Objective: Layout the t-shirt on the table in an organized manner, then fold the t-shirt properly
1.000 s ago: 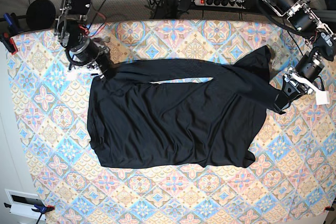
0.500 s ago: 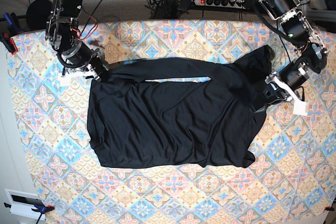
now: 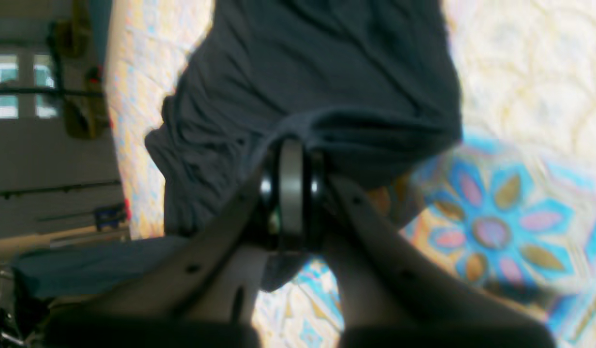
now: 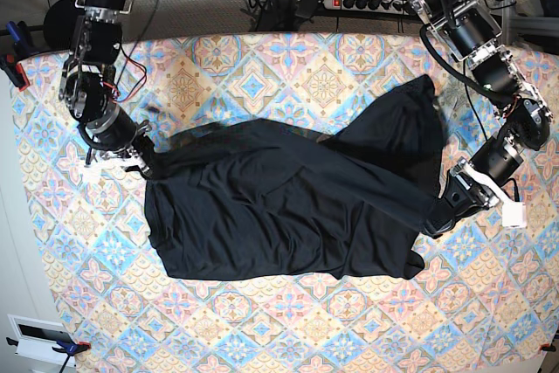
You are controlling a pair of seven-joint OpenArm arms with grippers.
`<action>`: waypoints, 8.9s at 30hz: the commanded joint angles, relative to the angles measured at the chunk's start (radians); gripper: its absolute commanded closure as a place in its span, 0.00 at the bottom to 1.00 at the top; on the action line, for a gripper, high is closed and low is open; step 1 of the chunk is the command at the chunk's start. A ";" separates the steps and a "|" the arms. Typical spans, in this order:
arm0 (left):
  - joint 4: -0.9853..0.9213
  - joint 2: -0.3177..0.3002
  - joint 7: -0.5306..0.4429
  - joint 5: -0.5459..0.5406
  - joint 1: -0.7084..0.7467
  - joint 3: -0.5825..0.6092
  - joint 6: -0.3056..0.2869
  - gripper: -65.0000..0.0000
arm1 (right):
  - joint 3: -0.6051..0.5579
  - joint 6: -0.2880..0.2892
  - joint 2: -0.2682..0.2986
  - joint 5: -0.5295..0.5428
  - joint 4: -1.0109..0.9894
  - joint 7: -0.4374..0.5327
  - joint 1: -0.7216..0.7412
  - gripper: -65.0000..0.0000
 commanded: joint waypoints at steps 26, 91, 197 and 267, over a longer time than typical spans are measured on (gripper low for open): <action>0.014 -0.009 -0.028 0.028 -0.025 -0.002 -0.003 1.00 | 0.005 0.009 -0.019 0.016 0.004 0.004 -0.171 0.63; 0.014 -0.006 -0.032 0.024 -0.023 -0.046 -0.003 1.00 | -0.130 0.011 -0.087 0.014 0.194 0.010 -0.120 1.00; 0.014 -0.048 0.066 -0.025 0.144 -0.204 -0.004 1.00 | -0.309 0.009 -0.052 -0.478 -0.254 -0.002 0.274 1.00; -0.052 -0.045 0.067 0.152 0.198 -0.201 -0.004 0.41 | 0.188 0.006 -0.110 0.063 -0.323 0.032 0.155 0.47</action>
